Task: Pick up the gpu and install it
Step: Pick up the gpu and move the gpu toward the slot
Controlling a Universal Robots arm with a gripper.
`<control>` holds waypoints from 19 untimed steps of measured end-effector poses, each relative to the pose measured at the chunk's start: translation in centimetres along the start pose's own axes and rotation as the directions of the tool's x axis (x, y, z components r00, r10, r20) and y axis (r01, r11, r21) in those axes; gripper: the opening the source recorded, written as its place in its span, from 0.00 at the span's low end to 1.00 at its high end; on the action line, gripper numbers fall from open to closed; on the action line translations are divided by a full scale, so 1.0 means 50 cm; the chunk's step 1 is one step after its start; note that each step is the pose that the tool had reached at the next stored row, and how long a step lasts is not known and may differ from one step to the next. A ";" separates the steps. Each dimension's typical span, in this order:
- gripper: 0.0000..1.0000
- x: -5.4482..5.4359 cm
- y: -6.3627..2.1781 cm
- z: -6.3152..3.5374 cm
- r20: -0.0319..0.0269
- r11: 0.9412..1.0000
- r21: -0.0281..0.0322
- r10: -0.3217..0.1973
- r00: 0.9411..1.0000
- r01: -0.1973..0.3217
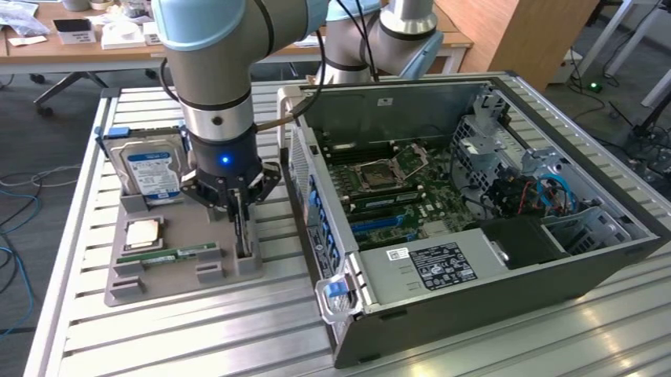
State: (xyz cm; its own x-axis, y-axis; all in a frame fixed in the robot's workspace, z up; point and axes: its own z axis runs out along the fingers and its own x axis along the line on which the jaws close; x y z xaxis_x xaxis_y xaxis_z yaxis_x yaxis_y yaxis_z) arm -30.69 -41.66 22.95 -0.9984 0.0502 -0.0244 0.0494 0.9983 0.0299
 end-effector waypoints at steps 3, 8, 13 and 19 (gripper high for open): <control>0.27 0.000 0.000 0.000 0.000 1.000 0.000 0.000 1.000 0.000; 0.27 0.000 0.000 -0.006 0.000 1.000 0.000 0.000 1.000 0.000; 0.27 0.000 0.001 -0.019 0.000 1.000 0.000 0.000 1.000 0.000; 0.27 -0.001 0.001 -0.045 0.000 1.000 0.000 0.000 1.000 0.000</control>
State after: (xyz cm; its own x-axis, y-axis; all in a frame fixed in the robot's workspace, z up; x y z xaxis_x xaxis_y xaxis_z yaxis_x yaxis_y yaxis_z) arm -30.69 -41.66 25.18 -0.9984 0.0501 -0.0244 0.0494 0.9983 0.0299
